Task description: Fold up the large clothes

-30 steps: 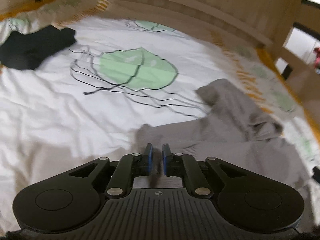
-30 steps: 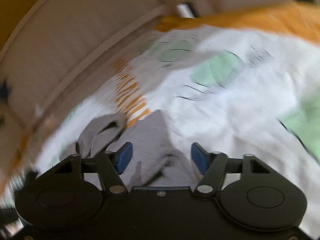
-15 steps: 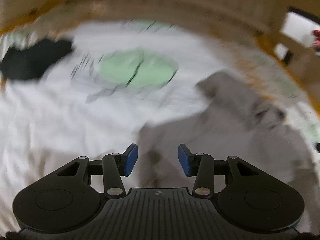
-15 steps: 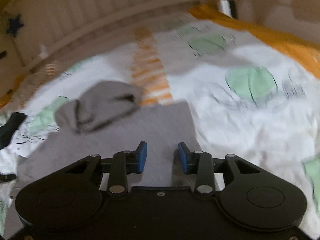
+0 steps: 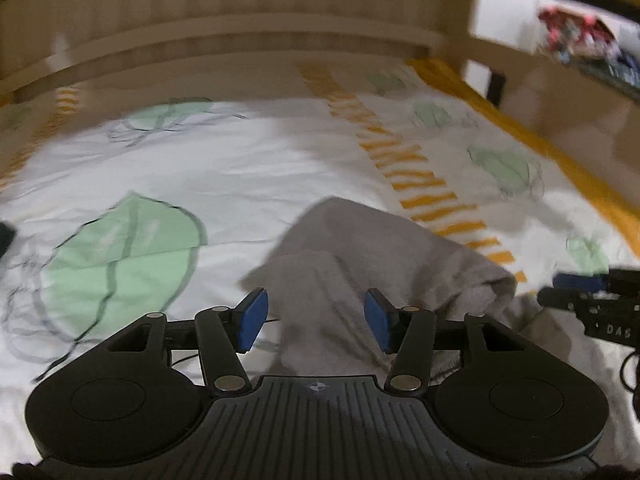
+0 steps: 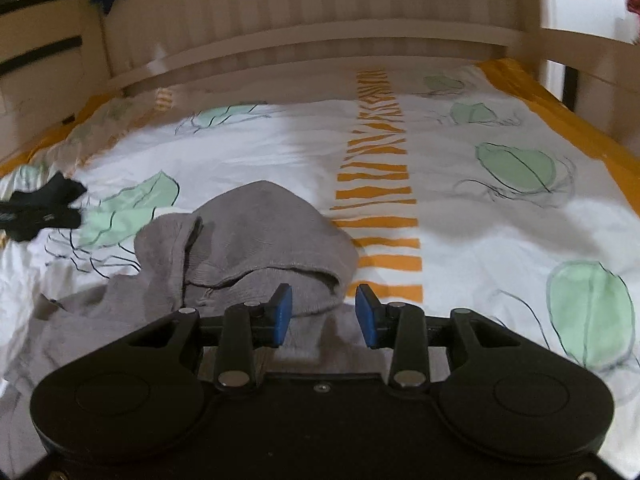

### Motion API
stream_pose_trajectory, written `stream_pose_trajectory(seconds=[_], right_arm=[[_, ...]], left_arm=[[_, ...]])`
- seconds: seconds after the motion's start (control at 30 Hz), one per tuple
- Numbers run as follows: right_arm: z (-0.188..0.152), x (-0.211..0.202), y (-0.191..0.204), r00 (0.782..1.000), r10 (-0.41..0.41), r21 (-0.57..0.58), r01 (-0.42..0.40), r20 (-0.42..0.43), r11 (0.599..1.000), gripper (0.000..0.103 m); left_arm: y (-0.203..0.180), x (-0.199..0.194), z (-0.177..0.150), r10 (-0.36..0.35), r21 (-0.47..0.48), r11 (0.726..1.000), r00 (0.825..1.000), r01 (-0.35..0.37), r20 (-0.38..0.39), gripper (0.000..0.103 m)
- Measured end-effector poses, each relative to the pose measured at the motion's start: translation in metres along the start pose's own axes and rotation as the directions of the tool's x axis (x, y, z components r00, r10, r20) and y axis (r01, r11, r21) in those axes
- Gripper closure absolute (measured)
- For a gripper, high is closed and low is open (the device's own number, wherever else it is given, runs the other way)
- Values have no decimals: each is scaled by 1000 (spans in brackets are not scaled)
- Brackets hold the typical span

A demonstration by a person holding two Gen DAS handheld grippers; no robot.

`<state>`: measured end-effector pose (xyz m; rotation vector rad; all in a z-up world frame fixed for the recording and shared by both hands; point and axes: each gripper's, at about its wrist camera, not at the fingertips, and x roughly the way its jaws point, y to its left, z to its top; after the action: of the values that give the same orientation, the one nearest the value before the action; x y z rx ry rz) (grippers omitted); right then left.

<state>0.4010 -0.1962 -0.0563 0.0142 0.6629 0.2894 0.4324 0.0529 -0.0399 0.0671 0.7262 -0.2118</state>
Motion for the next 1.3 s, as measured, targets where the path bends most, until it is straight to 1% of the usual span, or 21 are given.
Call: stream_pose_trajectory(seconds=[0.1,0.17,0.23,0.3,0.37,0.43,0.53,0.6,0.67,0.73,0.8,0.83,0.93,1.03,1.13,1.2,1.27,1.3], right_arm=[[2,16,0,1000,2,-25,-2,-14,1000,56],[3,25,-1,1000,-2,-35,1,-26,999,56],[3,32,-2,999,-5,-36,4,-37,999,55],[2,39,-3,999,-8,-41,6,-48,999,55],[1,46,-3,998,-15,-53,12,-60,998,55],[1,51,-4,997,-20,-60,16,-68,998,55],[-1,56,-5,997,-32,-63,28,-75,998,55],[-2,58,-6,996,-39,-60,34,-77,998,55],[-3,60,-6,996,-42,-58,37,-78,998,55],[-3,61,-6,996,-46,-61,41,-80,997,55],[-3,62,-6,995,-46,-55,42,-84,998,55],[-2,63,-6,995,-46,-51,42,-86,998,55],[-1,64,-6,995,-51,-50,47,-86,998,55],[1,65,-5,995,-51,-53,46,-83,998,55],[4,70,-5,996,-47,-48,43,-82,998,55],[7,75,-5,995,-47,-47,43,-86,998,55],[12,80,-6,995,-49,-44,45,-91,998,55],[15,79,-6,995,-71,-48,68,-75,997,56]], left_arm=[[-19,27,-3,-8,73,997,999,11,-39,51],[-27,43,-6,-9,104,994,998,16,-67,51],[-33,61,-8,15,133,991,995,-2,-97,51],[-33,70,-13,69,147,988,992,-54,-101,51],[-23,71,-15,104,125,988,991,-93,-79,51],[-7,64,-18,139,70,988,989,-135,-55,51],[19,50,-23,149,-18,989,988,-150,-37,50],[36,42,-30,186,-44,981,982,-188,-39,50],[51,38,-35,184,-70,980,981,-188,-57,49],[64,40,-42,195,-87,975,976,-203,-97,48],[74,42,-47,177,-104,976,975,-192,-133,43],[76,43,-48,165,-113,977,976,-182,-144,43],[75,38,-48,161,-102,980,979,-174,-125,44],[68,42,-43,167,-52,984,981,-173,-100,44],[59,53,-40,191,4,982,976,-191,-104,44],[59,58,-38,216,26,976,970,-214,-109,43],[61,57,-32,280,31,960,956,-279,-84,43],[64,52,-28,291,22,957,955,-291,-57,42]])
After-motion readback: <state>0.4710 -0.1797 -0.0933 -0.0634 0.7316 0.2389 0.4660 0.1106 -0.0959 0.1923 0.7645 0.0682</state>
